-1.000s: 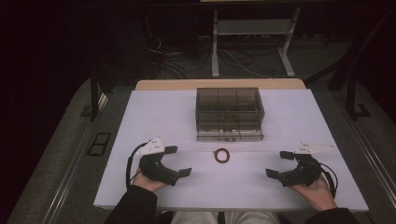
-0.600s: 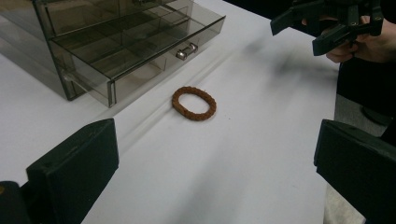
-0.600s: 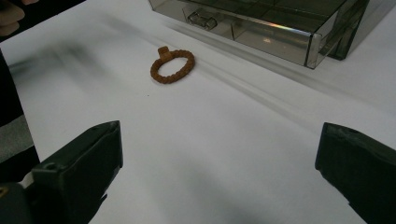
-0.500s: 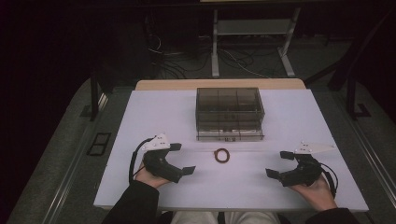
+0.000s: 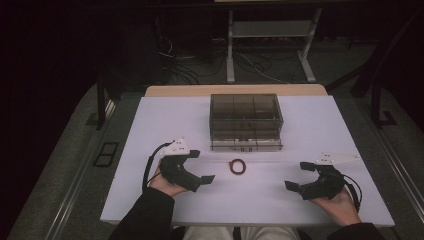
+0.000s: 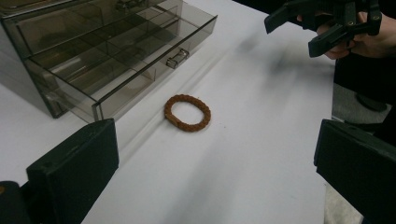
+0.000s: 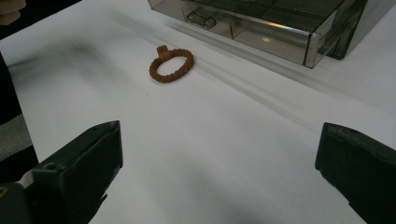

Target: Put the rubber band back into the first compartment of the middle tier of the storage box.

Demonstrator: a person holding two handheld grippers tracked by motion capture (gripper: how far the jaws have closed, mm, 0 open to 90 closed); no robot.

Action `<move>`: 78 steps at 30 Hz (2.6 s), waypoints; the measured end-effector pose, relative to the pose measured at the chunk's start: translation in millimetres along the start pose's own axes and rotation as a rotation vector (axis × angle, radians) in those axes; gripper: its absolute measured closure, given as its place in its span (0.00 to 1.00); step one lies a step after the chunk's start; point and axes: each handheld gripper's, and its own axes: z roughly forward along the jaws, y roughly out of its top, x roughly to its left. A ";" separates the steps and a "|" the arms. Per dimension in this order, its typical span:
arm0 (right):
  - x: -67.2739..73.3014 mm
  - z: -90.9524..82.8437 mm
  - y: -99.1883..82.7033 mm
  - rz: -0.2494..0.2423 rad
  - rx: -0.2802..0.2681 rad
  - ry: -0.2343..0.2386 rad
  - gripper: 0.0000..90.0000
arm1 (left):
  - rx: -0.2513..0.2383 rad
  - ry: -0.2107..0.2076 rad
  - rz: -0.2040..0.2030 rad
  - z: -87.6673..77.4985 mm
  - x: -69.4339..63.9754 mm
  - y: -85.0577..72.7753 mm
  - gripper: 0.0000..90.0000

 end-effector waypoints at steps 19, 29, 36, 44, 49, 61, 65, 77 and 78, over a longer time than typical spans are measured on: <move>-0.4 0.4 -0.2 -0.005 0.001 0.001 0.00 | 0.039 -0.024 0.045 18.0 2.6 25.6 0.00; -0.7 0.1 -0.3 -0.004 0.002 0.000 0.00 | 0.064 -0.039 0.068 32.3 2.8 38.0 0.00; -0.9 -0.4 -0.3 -0.002 0.002 0.001 0.00 | 0.087 -0.054 0.082 44.0 1.5 43.1 0.00; -1.0 -0.5 -0.4 -0.003 0.003 0.001 0.00 | 0.103 -0.069 0.090 56.7 -0.2 46.5 0.00; -1.2 -0.5 -0.4 -0.005 0.003 0.001 0.00 | 0.114 -0.077 0.093 65.2 -1.6 48.0 0.00; -1.2 -0.7 -0.4 -0.002 0.003 0.002 0.00 | 0.160 -0.095 0.111 84.6 -2.0 48.9 0.00; -1.2 -0.8 -0.4 -0.001 0.003 0.002 0.00 | 0.170 -0.099 0.119 89.4 -2.3 49.0 0.00; -1.5 -0.9 -0.6 -0.006 0.004 0.004 0.00 | 0.221 -0.113 0.141 107.5 -4.2 48.4 0.00; -1.5 -1.0 -0.6 -0.006 0.005 0.003 0.00 | 0.221 -0.114 0.139 109.1 -4.3 47.7 0.00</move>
